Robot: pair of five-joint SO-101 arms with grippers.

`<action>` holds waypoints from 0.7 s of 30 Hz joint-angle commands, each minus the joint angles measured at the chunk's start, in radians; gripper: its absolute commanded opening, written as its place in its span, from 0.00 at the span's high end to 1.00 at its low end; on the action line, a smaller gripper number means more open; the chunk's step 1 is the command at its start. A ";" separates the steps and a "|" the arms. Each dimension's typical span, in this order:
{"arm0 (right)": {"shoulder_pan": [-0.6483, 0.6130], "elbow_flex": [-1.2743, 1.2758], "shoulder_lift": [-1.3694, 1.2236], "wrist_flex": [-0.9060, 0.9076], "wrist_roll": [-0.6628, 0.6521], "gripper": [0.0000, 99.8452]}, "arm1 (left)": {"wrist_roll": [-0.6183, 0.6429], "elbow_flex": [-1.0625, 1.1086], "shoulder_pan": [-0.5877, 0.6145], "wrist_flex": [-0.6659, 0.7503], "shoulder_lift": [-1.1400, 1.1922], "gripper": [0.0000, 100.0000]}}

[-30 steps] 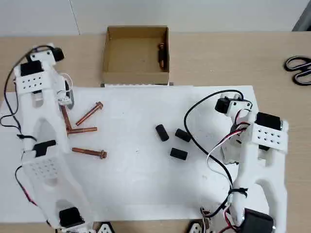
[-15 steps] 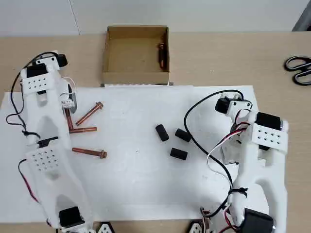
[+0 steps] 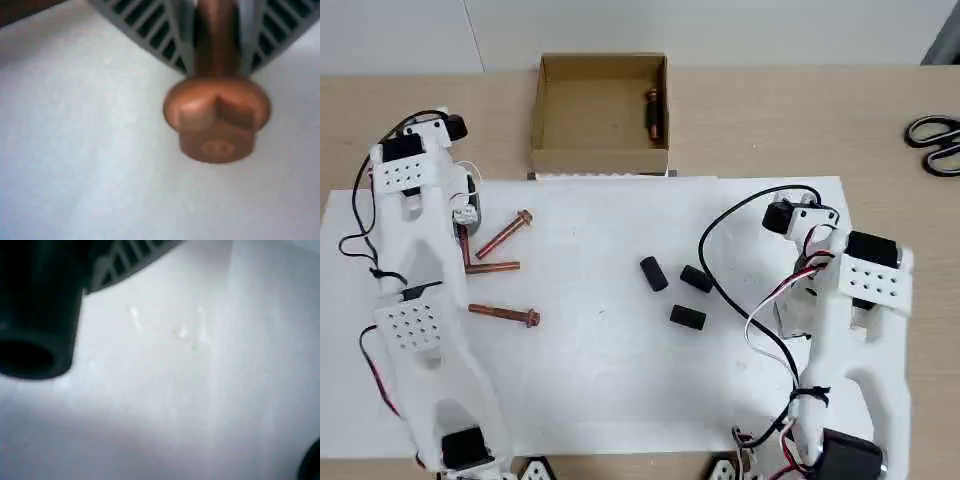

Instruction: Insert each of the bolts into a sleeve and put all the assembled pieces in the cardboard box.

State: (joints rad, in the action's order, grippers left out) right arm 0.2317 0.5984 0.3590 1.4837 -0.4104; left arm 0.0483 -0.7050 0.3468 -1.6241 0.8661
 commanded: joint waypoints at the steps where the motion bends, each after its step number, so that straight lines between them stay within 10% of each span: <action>1: 0.002 -0.005 0.041 -0.008 -0.014 0.99 | 0.000 -0.015 0.018 0.041 0.015 1.00; 12: -0.048 -0.232 0.042 0.173 -0.005 0.99 | 0.005 -0.371 -0.054 -0.130 -0.052 1.00; 21: -0.120 -0.322 0.154 0.217 0.138 1.00 | 0.006 -0.117 -0.226 -0.130 -0.470 1.00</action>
State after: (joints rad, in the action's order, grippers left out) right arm 0.1197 0.3253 0.4158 1.6893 -0.2923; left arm 0.0514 -0.9137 0.1765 -1.7346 0.5900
